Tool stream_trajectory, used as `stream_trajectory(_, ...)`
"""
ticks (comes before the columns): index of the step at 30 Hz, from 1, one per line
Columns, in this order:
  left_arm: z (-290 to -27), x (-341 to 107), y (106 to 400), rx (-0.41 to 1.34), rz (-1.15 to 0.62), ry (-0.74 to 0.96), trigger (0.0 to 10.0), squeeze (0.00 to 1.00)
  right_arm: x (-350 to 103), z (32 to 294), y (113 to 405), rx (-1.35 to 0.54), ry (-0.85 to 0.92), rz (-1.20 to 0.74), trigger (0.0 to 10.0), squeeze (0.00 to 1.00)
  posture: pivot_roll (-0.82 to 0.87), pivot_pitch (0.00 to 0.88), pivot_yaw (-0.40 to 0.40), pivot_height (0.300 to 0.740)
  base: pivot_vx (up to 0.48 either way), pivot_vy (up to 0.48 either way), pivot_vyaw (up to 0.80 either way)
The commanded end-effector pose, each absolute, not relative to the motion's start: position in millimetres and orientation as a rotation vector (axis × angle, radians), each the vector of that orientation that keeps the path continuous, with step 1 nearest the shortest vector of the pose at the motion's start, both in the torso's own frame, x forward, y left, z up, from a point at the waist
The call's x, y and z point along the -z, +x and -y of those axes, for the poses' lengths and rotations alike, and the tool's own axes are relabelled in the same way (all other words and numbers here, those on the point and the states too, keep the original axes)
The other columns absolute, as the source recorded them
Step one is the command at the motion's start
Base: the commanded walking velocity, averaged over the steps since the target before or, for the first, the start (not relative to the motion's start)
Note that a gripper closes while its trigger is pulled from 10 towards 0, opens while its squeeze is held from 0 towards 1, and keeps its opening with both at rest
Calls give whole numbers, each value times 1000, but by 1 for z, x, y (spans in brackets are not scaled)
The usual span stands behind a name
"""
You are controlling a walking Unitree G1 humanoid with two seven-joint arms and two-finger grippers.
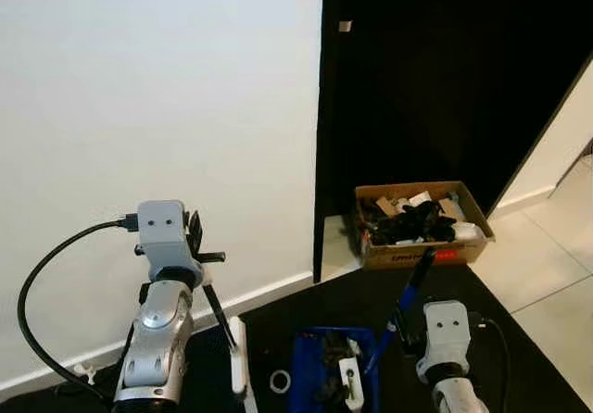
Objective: Sweep floor
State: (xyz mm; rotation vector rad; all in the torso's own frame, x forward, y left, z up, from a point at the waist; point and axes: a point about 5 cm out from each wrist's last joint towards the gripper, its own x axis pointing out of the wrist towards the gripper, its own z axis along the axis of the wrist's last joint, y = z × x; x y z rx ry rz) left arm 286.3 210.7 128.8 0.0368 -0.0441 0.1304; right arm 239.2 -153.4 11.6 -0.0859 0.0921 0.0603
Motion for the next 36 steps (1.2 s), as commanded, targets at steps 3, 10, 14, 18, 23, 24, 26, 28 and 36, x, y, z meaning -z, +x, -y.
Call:
stream_trajectory(3, -205, -134, 281, -110, 90, 125, 10000, 0, -3, 144, 237, -117, -60, -154, 10000, 0, 21, 36, 40, 740, 0, 0, 0)
stream_trajectory(10, -204, -129, 278, -126, 75, 105, 10000, 0, 7, 140, 231, -179, -33, -217, 10000, 0, 23, 1, 28, 740, 0, 0, 0)
stream_trajectory(14, -202, -125, 276, -133, 63, 94, 10000, 0, 12, 142, 229, -178, -24, -242, 10000, 0, 17, 0, 30, 740, 0, 0, 0)
stream_trajectory(18, -201, -123, 275, -131, 54, 96, 10000, 0, 14, 144, 228, -175, -21, -259, 10000, 0, 14, 0, 31, 740, 0, 0, 0)
stream_trajectory(23, -198, -120, 276, -131, 42, 90, 10000, 0, 18, 148, 227, -168, -26, -277, 10000, 0, 5, 0, 34, 740, 0, 0, 0)
stream_trajectory(24, -198, -120, 276, -131, 42, 90, 10000, 0, 18, 148, 227, -168, -26, -277, 10000, 0, 5, 0, 34, 740, 0, 0, 0)
stream_trajectory(26, -198, -117, 277, -141, 38, 88, 10000, 0, 17, 149, 228, -155, -24, -269, 10000, 0, -2, 0, 34, 740, 0, 0, 0)
stream_trajectory(28, -198, -113, 276, -162, 31, 78, 10000, 0, 17, 153, 229, -130, -28, -259, 10000, 0, -3, 0, 31, 740, 0, 0, 0)
stream_trajectory(36, -191, -98, 271, -181, 12, 83, 10000, 0, 8, 168, 242, -66, -49, -221, 10000, 0, 1, 0, 9, 740, 0, 0, 0)
